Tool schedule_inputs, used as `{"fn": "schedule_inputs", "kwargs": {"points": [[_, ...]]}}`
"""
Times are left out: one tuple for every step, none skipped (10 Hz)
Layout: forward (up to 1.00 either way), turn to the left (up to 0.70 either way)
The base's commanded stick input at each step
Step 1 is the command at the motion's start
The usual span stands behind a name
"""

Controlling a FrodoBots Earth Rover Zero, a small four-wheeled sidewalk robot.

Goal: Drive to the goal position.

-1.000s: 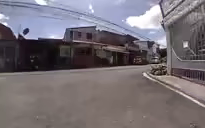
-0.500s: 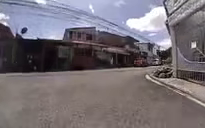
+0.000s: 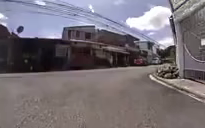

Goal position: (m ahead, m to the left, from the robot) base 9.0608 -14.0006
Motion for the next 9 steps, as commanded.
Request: {"fn": "schedule_inputs", "kwargs": {"points": [[0.85, 0.0], [0.85, 0.0], [0.85, 0.0], [0.85, -0.34], [0.85, -0.34], [0.85, -0.34], [0.85, -0.09], [0.85, 0.0], [0.85, 0.0]]}}
